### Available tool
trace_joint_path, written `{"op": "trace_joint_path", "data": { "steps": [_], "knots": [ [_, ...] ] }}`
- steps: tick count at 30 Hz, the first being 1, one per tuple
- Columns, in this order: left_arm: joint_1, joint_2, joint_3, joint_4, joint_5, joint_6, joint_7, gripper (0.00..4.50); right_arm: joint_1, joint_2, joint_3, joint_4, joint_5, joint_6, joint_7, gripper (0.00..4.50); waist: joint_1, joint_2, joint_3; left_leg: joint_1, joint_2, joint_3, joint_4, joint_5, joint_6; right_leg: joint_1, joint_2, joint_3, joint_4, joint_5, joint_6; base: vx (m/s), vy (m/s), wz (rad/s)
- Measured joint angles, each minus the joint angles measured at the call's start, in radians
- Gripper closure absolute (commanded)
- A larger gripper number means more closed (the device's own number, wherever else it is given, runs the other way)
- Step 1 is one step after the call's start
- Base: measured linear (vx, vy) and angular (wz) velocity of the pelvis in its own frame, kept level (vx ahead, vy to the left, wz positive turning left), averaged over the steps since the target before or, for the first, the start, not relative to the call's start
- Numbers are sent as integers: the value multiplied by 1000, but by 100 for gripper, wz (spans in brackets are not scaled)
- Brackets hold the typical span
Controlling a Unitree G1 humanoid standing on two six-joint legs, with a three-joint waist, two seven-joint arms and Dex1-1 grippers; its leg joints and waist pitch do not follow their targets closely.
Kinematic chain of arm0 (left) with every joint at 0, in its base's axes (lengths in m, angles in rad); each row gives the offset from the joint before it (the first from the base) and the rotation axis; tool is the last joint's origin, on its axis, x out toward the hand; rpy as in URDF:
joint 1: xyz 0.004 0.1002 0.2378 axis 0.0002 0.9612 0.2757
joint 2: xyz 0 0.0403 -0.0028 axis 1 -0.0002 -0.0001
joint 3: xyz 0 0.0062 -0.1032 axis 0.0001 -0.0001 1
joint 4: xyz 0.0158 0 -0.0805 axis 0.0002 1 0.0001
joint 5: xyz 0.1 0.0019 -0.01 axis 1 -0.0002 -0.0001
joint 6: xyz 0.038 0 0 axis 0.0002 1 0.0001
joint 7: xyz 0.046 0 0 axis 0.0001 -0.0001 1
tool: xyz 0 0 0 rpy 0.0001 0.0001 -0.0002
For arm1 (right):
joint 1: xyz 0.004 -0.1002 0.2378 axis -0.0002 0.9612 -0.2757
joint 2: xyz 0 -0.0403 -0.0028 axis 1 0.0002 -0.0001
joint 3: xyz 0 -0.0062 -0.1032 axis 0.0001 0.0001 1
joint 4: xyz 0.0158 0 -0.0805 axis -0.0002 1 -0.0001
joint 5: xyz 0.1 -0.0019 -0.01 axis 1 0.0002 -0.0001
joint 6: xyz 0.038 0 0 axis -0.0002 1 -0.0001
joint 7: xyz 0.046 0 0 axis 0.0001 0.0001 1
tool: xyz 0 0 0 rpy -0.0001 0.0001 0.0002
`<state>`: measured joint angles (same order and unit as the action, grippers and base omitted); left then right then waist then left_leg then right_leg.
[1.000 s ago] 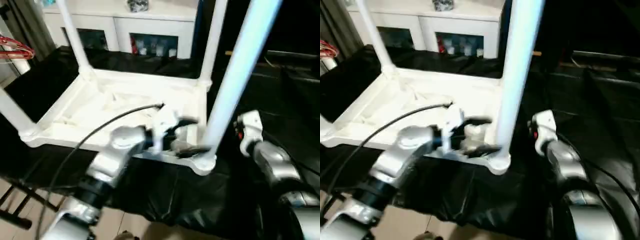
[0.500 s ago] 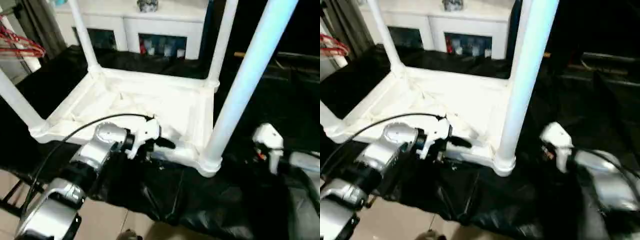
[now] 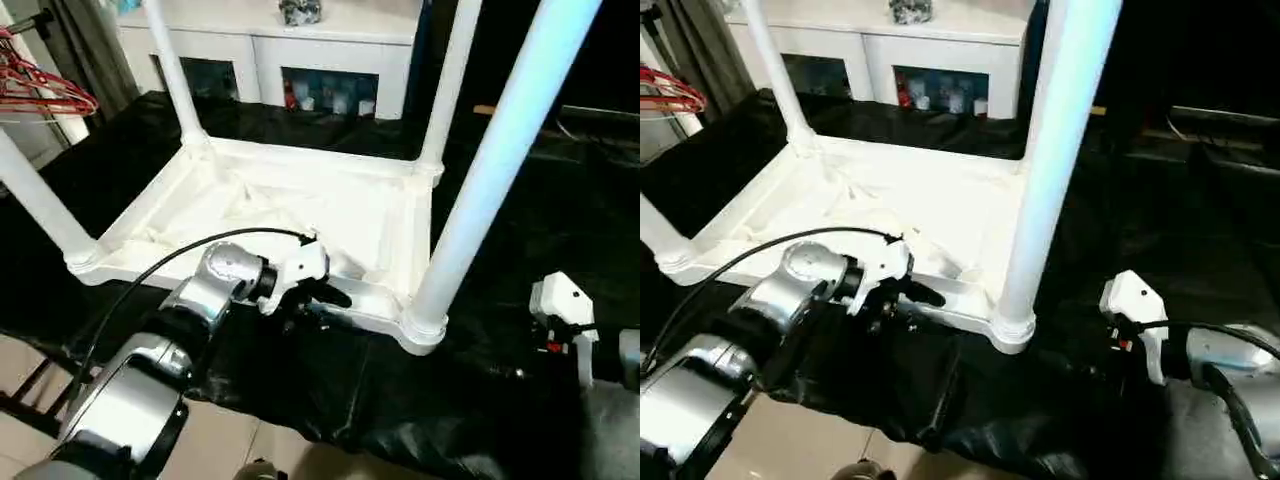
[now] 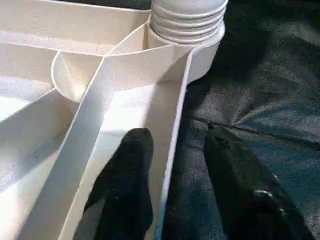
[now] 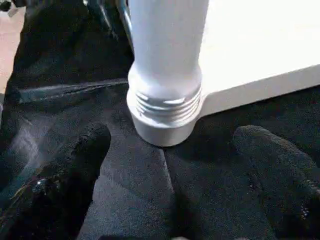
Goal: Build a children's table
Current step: Rotate table base, then rotate leg to tighten
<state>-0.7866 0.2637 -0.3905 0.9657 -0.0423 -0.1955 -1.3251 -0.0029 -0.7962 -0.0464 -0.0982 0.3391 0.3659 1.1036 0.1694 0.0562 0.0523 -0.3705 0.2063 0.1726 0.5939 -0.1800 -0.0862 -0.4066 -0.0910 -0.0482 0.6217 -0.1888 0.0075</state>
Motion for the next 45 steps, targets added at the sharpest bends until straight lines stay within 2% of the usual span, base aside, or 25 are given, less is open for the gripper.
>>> {"op": "trace_joint_path", "data": {
  "steps": [4, 6, 16, 22, 26, 28, 31, 36, 40, 45],
  "knots": [
    [0, 0, 0, 1, 0, -2, 0, 244, 0, 0, 0, 0, 4, 3, -3, 0, 0, 0, 0, 0, 0, 0, 0, 0, 0, 0, 0, 0, 0, 0, 0, 0, 0, 0],
    [-10, -5, 1, 30, 6, -10, 3, 270, 5, 0, -2, -11, 5, 13, -5, 0, 1, 0, 0, -1, 0, 0, 0, 0, 0, 0, 0, 0, -1, 0, 0, 0, 0, 0],
    [-59, -35, 2, 141, 49, -69, 31, 341, 11, 0, -2, -23, 13, 36, -12, 0, 2, 1, -1, 0, 0, 0, 0, 0, 0, 1, 0, -1, -1, 0, 0, 0, 0, 0],
    [-74, -41, 5, 175, 70, -96, 30, 392, 11, 0, -2, -28, 15, 46, -15, 0, 2, 1, -1, 0, 0, 0, 0, 0, 0, 1, 0, -1, -1, 0, 0, 0, 0, 0],
    [-84, -43, 5, 190, 88, -106, 20, 405, 9, 0, -2, -28, 15, 46, -15, 0, 0, 1, -1, 1, 0, 0, 0, 0, 0, 2, 0, -1, -1, 0, 0, 0, 0, 0],
    [-86, -43, 4, 190, 94, -105, 11, 429, 8, 0, 0, -33, 15, 46, -14, 0, -2, 1, -1, 1, 0, 0, 0, 0, 0, 2, 0, -1, -1, 0, 0, 0, 0, 0],
    [-88, -39, 0, 185, 105, -97, -15, 440, -11, 5, 14, -38, 15, 46, -17, 0, -8, 2, -1, 1, 0, 0, 0, 0, 1, 3, 0, -1, -2, 0, 1, 0, 0, 0],
    [-77, -37, 5, 164, 105, -86, -14, 446, -66, 64, 48, -27, -15, 23, -65, 0, -17, 1, -1, 1, 0, 0, -1, 0, 1, 3, 0, -1, -4, 0, 0, 0, 0, 0],
    [-46, -37, 35, 117, 94, -33, -14, 446, -102, 118, 77, 5, -43, 14, -118, 0, -22, 1, -1, 1, 0, 0, -1, 0, 1, 3, 0, -1, -4, 0, 0, 0, 0, 0],
    [10, -29, 41, 15, 99, 5, 35, 446, -168, 169, 141, 89, -106, -9, -158, 0, -29, 4, -3, 1, 0, 1, -3, -1, 1, 3, 0, 0, -4, 0, 0, 0, 0, 0]
  ]
}}
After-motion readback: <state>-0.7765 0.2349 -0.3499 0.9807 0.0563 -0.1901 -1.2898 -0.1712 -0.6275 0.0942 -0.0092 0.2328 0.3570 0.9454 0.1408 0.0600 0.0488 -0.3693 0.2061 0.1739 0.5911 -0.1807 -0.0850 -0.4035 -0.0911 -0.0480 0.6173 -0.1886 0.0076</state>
